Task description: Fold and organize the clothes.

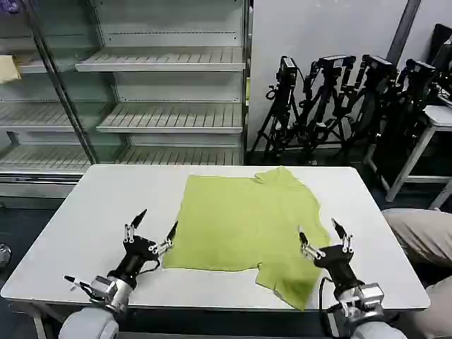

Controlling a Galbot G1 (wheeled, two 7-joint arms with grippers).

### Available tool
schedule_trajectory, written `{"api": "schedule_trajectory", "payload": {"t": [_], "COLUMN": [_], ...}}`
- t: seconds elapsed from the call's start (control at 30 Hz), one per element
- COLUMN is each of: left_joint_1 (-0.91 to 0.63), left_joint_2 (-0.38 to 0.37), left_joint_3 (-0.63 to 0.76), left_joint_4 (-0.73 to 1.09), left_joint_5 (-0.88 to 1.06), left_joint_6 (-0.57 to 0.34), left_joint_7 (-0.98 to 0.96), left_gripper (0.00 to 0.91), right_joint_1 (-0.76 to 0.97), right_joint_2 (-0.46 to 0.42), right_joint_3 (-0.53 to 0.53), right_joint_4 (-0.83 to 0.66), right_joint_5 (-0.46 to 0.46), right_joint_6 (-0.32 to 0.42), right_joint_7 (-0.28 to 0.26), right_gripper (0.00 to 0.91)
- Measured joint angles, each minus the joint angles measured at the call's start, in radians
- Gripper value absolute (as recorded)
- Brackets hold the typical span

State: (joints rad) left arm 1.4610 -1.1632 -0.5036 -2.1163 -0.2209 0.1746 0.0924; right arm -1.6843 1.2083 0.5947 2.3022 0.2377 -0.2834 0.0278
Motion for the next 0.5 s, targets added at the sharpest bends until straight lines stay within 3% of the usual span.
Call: {"api": "schedule_trajectory", "payload": {"t": [0.27, 0.5], "left_joint_1": [0.05, 0.061], "left_joint_2": [-0.006, -0.008], "left_joint_3": [0.005, 0.002], "left_joint_4": [-0.049, -0.05], "left_joint_5": [-0.047, -0.072], "left_joint_6": [0.196, 0.292], "left_joint_7": [-0.074, -0.111], "left_gripper": [0.907, 0.907], "right_joint_1": [-0.117, -0.162], "right_joint_2": [-0.009, -0.009], "right_joint_3": [-0.006, -0.018], "right_joint_4": [0.032, 0.04], "right_joint_5": [0.011, 0.025], "right_joint_6": [-0.05, -0.087], "right_joint_7": [0.012, 0.023], "right_gripper": [0.907, 0.907]}}
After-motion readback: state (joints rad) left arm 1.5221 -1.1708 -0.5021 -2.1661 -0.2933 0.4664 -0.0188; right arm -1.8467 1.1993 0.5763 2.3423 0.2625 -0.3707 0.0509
